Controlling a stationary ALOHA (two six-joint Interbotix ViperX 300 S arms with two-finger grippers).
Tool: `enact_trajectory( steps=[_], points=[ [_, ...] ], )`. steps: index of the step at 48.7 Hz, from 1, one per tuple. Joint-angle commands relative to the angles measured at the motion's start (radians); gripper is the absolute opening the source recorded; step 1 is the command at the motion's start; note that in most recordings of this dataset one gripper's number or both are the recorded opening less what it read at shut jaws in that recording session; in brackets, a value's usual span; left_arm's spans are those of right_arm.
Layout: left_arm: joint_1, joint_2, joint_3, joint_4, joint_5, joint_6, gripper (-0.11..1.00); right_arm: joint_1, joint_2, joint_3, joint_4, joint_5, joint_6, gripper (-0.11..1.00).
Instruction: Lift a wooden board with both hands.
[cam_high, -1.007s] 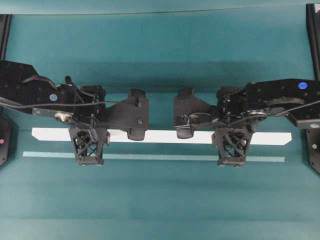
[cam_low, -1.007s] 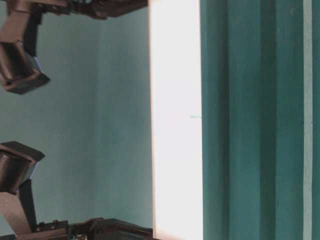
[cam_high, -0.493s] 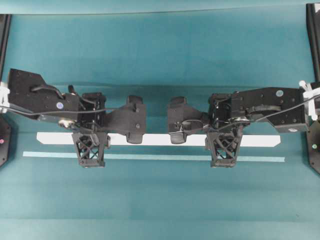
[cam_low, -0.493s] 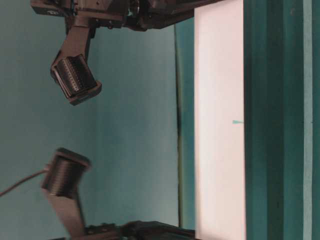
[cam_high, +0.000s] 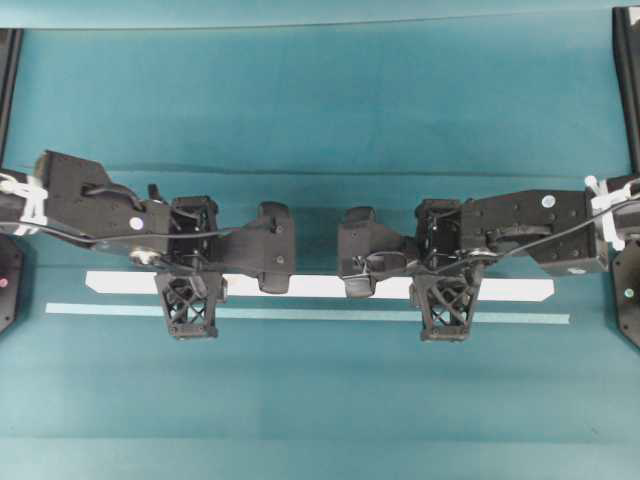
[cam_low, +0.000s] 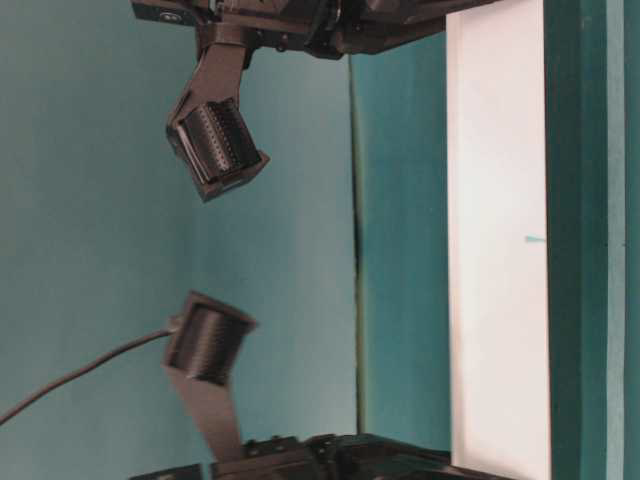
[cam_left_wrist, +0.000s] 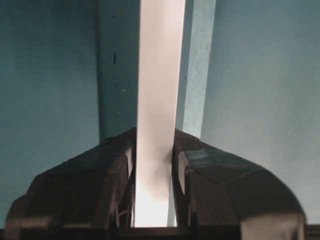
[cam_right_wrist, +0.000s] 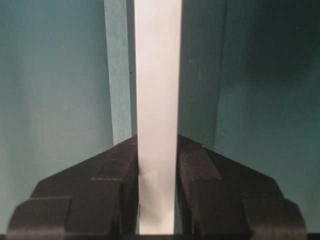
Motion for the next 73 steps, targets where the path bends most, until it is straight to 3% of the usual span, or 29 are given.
enact_trajectory(
  steps=[1,73],
  points=[
    [0.003,-0.003,-0.009,0.005,-0.018,-0.002,0.17,0.008,0.015,-0.008,0.005,-0.018,-0.008,0.21],
    [-0.017,0.029,0.021,0.005,-0.11,-0.029,0.17,0.021,0.074,0.012,0.005,-0.097,-0.009,0.21]
  ],
)
